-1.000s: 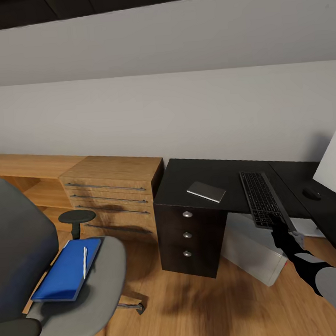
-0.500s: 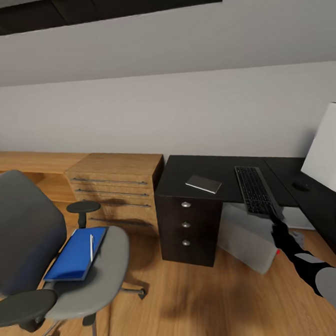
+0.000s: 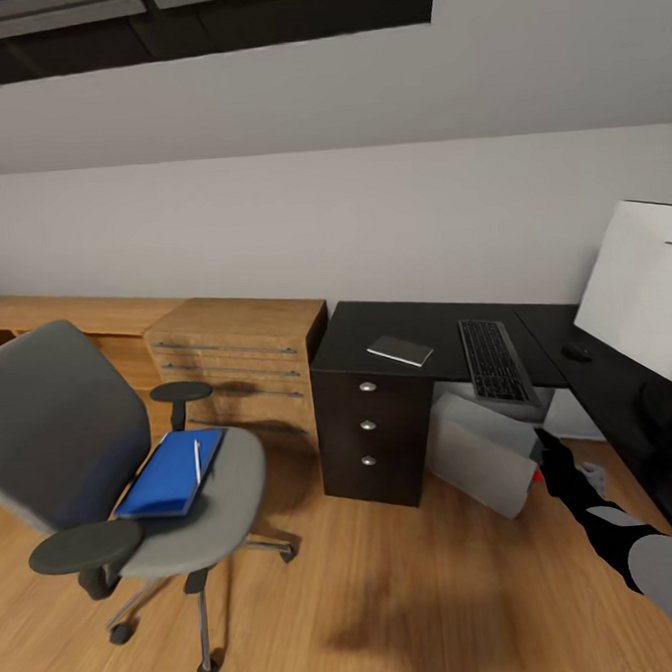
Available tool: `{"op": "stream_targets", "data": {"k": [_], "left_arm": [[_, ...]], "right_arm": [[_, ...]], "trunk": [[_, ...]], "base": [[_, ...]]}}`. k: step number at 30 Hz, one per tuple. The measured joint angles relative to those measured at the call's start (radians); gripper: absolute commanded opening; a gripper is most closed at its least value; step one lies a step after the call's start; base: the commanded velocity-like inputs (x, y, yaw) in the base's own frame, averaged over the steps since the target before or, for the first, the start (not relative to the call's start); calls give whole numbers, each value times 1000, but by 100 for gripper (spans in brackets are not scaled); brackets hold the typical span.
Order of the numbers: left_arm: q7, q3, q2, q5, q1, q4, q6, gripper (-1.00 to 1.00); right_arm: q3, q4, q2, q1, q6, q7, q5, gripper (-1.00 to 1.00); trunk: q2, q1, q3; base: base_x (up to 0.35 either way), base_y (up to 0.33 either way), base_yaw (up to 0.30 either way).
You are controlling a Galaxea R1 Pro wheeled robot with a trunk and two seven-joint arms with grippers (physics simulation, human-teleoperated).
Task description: In the bedroom, organize the workspace by keeping the computer under the desk, ensuring the monitor is on the desk, placing the keyboard on the desk next to the monitor, placing the mouse on the desk next to the keyboard, moving the folder from the swivel chair onto the desk next to the mouse, stacking the notebook on top of the folder with the pen on top of the notebook, and positioning the swivel chair next to the desk.
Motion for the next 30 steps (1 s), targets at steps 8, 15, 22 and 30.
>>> {"op": "stream_targets", "data": {"k": [8, 15, 22, 30], "left_arm": [[0, 0, 0, 0, 0, 0, 0, 100], [0, 0, 0, 0, 0, 0, 0, 100], [0, -1, 0, 0, 0, 1, 1, 100], [0, -2, 1, 1, 0, 1, 7, 100]], "right_arm": [[2, 0, 24, 0, -4, 1, 7, 100], [4, -1, 61, 0, -16, -31, 67, 100], [3, -1, 102, 3, -49, -171, 150, 100], [2, -1, 159, 34, -109, -390, 193, 100]], "trunk": [[0, 0, 0], [0, 0, 0], [42, -23, 19], [98, -54, 44]], "base": [[-55, 0, 0], [-8, 0, 0], [-1, 0, 0], [0, 0, 0]]}}
